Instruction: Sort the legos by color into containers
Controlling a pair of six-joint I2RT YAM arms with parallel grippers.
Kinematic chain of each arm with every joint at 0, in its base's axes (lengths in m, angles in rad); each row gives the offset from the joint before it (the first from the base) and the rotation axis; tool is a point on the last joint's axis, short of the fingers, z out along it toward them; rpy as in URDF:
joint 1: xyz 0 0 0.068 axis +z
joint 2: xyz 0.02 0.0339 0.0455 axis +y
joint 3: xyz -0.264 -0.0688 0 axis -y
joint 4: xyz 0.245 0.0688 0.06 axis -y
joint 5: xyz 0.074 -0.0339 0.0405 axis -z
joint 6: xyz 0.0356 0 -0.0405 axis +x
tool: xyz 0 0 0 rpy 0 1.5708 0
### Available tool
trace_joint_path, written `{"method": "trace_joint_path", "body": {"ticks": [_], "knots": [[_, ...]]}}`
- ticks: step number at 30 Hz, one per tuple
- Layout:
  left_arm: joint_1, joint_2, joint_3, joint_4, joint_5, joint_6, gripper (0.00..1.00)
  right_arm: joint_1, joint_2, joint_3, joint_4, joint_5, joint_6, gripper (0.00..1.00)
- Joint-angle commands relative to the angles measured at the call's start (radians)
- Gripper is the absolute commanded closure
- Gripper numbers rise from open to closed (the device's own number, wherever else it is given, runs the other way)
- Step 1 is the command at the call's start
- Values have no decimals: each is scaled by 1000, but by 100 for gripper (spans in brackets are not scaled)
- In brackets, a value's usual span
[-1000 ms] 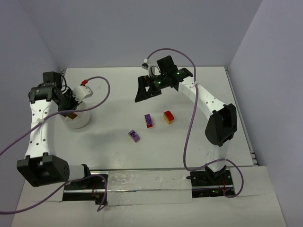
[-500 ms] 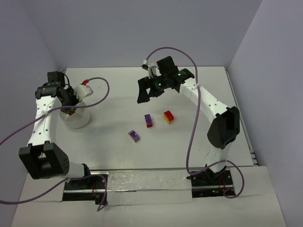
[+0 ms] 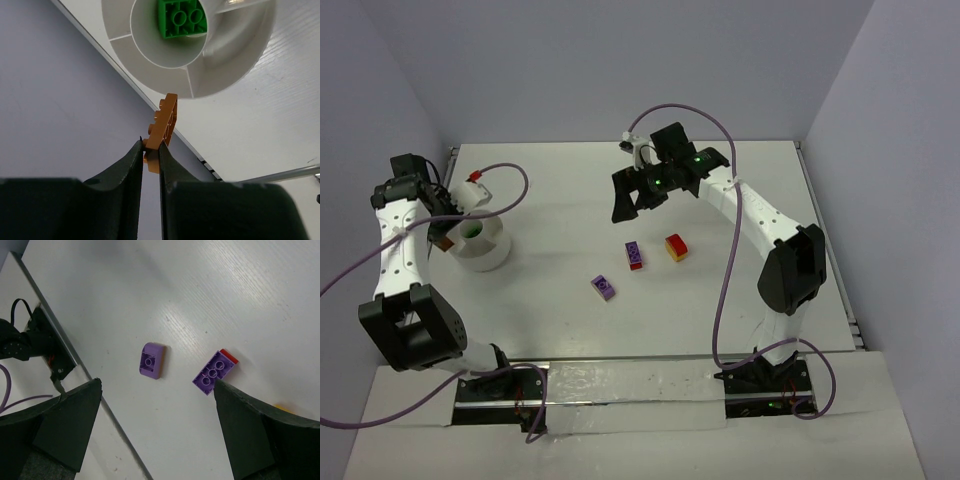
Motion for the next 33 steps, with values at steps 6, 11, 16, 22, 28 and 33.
{"method": "trace_joint_path", "body": {"ticks": [6,11,16,22,28,33], "knots": [[7,69,65,70,36,-36,94,5,-6,2,3,6,-16,0],[6,108,74,98,27,-40,96,5,2,-9,8,-1,-16,0],[9,140,115,98,44,-45,96,5,15,-14,11,-14,-21,0],[9,170,137,71,57,-38,86,5,27,-11,11,-23,-25,0],[8,198,148,45,60,-37,81,5,38,-4,1,-33,-48,0],[8,218,166,47,68,-52,58,5,45,-3,-4,-38,-54,0]]}}
